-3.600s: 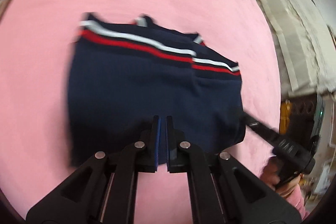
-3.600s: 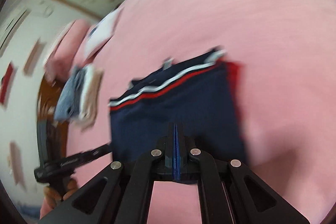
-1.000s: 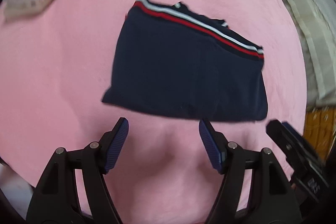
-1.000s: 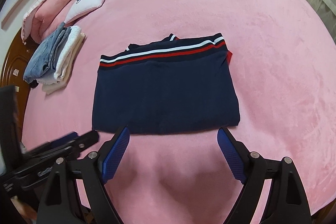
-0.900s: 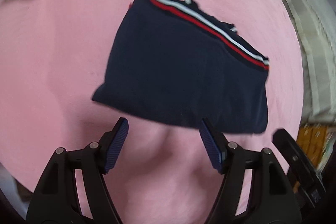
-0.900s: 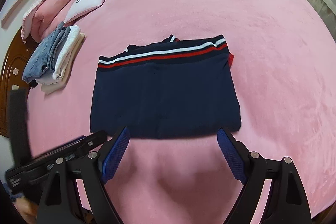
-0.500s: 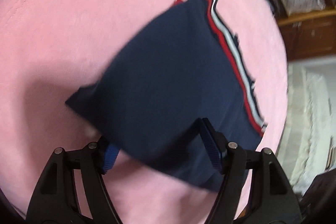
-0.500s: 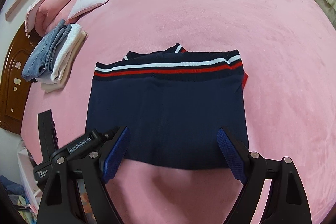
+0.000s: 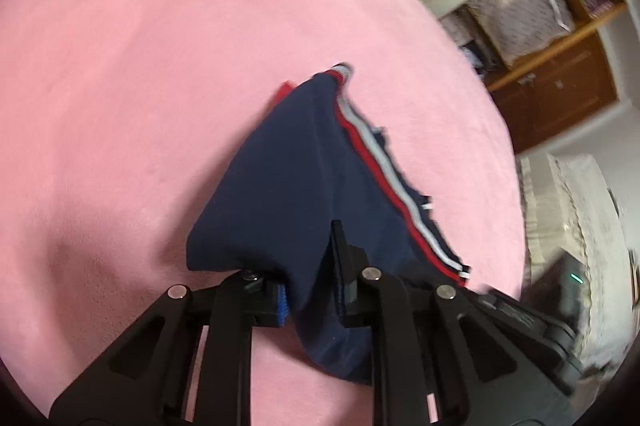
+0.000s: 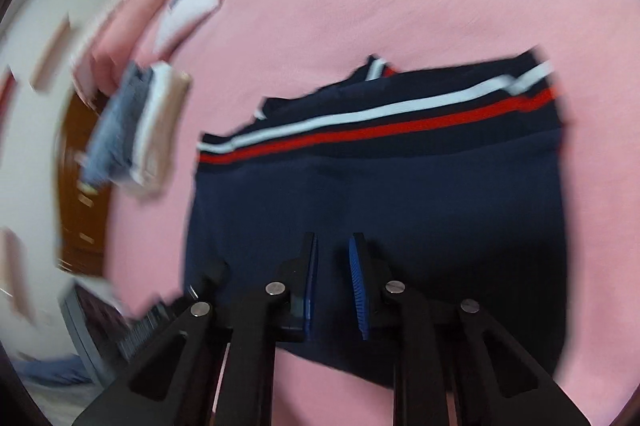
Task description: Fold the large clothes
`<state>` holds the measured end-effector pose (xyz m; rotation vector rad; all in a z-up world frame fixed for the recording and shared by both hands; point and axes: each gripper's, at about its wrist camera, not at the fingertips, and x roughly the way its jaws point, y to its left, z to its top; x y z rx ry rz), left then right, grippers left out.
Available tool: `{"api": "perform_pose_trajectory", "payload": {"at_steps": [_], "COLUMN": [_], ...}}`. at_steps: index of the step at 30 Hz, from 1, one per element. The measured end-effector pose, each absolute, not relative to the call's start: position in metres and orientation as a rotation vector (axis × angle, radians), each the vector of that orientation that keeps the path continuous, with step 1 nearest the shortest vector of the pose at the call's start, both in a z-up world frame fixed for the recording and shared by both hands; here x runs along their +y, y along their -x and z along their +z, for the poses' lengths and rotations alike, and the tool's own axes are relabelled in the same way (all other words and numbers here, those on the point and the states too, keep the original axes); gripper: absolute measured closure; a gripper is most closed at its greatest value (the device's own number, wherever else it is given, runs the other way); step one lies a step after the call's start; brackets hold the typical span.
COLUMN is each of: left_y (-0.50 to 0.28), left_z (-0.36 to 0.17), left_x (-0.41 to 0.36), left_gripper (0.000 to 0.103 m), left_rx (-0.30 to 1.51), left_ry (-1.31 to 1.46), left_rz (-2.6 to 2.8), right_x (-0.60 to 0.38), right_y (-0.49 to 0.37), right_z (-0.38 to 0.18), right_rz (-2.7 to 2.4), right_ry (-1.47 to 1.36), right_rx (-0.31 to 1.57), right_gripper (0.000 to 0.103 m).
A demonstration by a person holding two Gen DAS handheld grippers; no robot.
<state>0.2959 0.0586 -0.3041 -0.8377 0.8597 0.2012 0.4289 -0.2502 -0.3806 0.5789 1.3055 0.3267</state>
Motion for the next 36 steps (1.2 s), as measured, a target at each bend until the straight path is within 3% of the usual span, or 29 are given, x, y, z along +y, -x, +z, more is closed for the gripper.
{"api": "perform_pose_trajectory", "payload": {"at_steps": [13,31,33,36], "left_y": [-0.296,-0.292,-0.286,-0.279], "left_z": [-0.219,-0.291,-0.289,-0.277], "left_x": [-0.034,-0.13,-0.133,-0.133], "left_gripper": [0.096,0.096,0.093,0.067], "left_rx": [0.826,1.142,1.15,1.168], "left_ry": [0.421,0.157,0.125,0.126], "left_rz": [-0.195,-0.446,-0.424,-0.412], "right_x": [-0.253,-0.364,-0.353,-0.338], "right_y": [-0.448,-0.423,-0.431,-0.457], "right_z": [-0.43,-0.4,-0.396,-0.391], "right_rz": [0.324,0.184,0.233,0.301], "right_ry": [-0.584,-0.7,-0.706,-0.683], "right_rx": [1.373,1.218,1.212,1.24], "right_gripper": [0.096,0.1,0.1,0.095]}}
